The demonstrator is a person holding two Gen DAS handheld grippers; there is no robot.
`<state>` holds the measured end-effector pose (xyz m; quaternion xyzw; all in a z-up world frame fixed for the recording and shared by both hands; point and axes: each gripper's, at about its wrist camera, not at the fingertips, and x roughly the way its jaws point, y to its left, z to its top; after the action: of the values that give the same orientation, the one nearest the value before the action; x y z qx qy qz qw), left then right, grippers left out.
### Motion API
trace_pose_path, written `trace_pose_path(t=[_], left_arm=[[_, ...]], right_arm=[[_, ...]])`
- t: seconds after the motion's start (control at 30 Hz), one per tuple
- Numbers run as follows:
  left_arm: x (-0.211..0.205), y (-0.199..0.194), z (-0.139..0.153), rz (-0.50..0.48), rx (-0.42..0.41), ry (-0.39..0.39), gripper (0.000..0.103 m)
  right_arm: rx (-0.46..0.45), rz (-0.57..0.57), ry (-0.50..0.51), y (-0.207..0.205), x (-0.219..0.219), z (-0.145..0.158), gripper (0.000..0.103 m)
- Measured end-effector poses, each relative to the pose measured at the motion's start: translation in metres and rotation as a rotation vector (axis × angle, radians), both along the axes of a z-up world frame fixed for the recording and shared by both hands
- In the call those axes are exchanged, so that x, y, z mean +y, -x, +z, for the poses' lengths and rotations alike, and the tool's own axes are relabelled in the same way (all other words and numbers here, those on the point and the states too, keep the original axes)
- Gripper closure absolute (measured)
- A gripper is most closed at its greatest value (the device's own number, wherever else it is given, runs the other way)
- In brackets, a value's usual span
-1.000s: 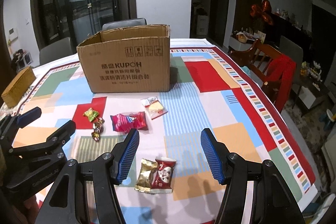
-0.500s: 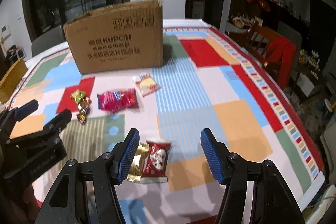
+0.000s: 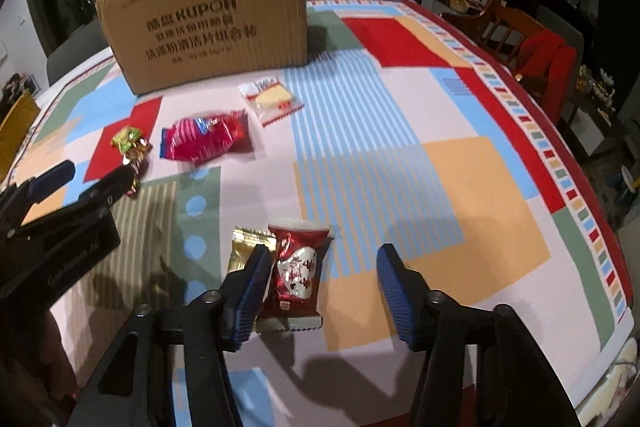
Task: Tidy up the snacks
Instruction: 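Close the right tool on the red-white biscuit while the left tool grasps the twisted candy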
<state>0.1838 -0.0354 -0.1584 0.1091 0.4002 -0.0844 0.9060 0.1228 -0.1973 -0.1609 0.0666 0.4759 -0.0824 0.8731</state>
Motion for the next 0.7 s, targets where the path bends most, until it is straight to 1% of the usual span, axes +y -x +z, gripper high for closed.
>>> trace_pose_path(t=[0.1, 0.2, 0.3, 0.37, 0.5, 0.6, 0.67, 0.7], left_arm=[[0.001, -0.005, -0.003, 0.005, 0.006, 0.001, 0.031], [0.001, -0.010, -0.005, 0.007, 0.010, 0.000, 0.033], [-0.001, -0.014, -0.008, 0.004, 0.020, -0.002, 0.036], [-0.002, -0.017, -0.010, 0.003, 0.024, -0.003, 0.040], [-0.004, -0.021, -0.013, 0.000, 0.033, -0.007, 0.043], [-0.005, -0.024, -0.016, -0.007, 0.042, -0.005, 0.049], [-0.006, -0.025, -0.017, -0.008, 0.046, -0.004, 0.058], [-0.006, -0.026, -0.018, -0.010, 0.053, 0.001, 0.060]], right_arm=[[0.017, 0.002, 0.000, -0.003, 0.001, -0.005, 0.052], [0.038, 0.000, -0.014, -0.005, 0.001, -0.011, 0.055], [0.034, 0.002, -0.009, -0.007, 0.001, -0.011, 0.059], [0.030, 0.001, -0.007, -0.009, 0.001, -0.011, 0.063], [0.024, 0.005, -0.004, -0.012, 0.000, -0.010, 0.072], [0.021, 0.006, -0.003, -0.014, 0.000, -0.010, 0.074], [0.019, 0.008, -0.004, -0.015, 0.000, -0.010, 0.074], [0.018, 0.008, -0.004, -0.015, 0.000, -0.010, 0.075]])
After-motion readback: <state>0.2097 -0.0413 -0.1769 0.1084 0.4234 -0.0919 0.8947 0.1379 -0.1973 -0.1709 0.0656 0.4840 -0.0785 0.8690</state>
